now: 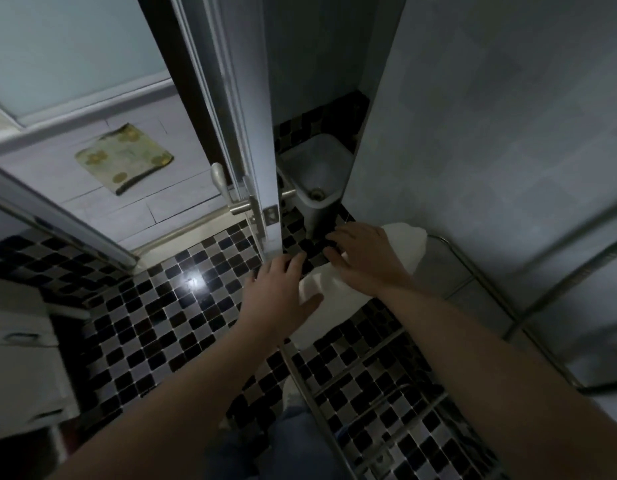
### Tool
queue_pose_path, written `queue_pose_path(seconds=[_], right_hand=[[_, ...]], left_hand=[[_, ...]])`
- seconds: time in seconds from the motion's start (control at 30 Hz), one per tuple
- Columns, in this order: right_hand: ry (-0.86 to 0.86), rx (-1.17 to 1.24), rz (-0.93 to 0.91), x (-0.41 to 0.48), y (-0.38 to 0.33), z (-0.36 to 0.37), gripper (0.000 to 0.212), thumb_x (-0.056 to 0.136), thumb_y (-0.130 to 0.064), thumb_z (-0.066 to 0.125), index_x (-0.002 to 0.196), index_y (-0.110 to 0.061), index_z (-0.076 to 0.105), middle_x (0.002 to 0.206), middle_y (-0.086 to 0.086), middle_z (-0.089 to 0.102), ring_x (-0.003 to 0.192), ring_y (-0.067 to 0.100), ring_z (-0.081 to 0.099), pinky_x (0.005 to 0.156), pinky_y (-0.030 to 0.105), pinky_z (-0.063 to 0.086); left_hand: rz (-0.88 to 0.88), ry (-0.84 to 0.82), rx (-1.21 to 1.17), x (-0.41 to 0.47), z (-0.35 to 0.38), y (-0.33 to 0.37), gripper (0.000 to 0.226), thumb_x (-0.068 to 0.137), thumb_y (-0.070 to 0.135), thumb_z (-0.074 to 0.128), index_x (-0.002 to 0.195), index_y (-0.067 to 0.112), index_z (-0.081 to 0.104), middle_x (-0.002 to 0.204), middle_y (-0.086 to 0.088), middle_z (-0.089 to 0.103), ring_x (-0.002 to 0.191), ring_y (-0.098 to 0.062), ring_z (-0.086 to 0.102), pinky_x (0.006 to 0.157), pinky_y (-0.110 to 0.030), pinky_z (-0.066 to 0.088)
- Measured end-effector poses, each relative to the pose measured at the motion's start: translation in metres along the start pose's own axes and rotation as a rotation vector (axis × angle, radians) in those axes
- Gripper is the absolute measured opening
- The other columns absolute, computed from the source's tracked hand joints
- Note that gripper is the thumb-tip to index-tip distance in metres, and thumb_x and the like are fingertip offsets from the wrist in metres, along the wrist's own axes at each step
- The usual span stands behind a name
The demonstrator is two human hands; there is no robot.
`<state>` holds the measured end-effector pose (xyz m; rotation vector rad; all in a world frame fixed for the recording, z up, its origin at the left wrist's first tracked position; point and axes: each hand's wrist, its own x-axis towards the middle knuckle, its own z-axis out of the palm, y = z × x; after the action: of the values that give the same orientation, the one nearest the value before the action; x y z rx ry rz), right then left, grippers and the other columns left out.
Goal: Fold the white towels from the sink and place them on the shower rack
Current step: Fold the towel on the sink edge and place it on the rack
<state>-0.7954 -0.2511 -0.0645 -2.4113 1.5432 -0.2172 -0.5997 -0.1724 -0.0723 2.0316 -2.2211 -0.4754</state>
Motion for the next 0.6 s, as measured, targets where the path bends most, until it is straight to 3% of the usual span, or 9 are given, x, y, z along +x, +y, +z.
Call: queue_pose_path(seconds=[0.23, 0.47, 0.6], right_hand=[[0.048, 0.124, -0.124, -0.004, -0.078, -0.009, 0.039, 0.1, -0.037, 0.05, 0.129, -0.014, 0.063, 0.121, 0.006, 0.069, 0.109, 0.027, 0.061, 0.091, 0.045, 0.05], [0.078, 0.086, -0.261, 0.004, -0.177, 0.006, 0.041, 0.097, -0.029, 0.06, 0.132, -0.009, 0.062, 0.12, 0.011, 0.07, 0.109, 0.03, 0.064, 0.094, 0.047, 0.052], [0.029, 0.069, -0.267, 0.021, -0.262, 0.024, 0.047, 0.099, -0.038, 0.046, 0.142, -0.018, 0.053, 0.134, 0.004, 0.062, 0.123, 0.026, 0.055, 0.104, 0.043, 0.04]], left_hand=[[-0.046, 0.053, -0.001, -0.019, -0.029, -0.051, 0.086, 0.085, 0.069, 0.055, 0.154, 0.031, 0.02, 0.155, -0.003, 0.04, 0.139, -0.026, 0.044, 0.112, -0.056, 0.037], [-0.106, 0.183, -0.03, -0.064, -0.068, -0.134, 0.081, 0.084, 0.066, 0.058, 0.151, 0.031, 0.029, 0.146, -0.002, 0.048, 0.129, -0.025, 0.051, 0.106, -0.052, 0.043], [-0.14, 0.249, -0.044, -0.11, -0.095, -0.204, 0.078, 0.084, 0.06, 0.063, 0.148, 0.021, 0.042, 0.141, -0.008, 0.055, 0.124, -0.03, 0.056, 0.1, -0.049, 0.048]])
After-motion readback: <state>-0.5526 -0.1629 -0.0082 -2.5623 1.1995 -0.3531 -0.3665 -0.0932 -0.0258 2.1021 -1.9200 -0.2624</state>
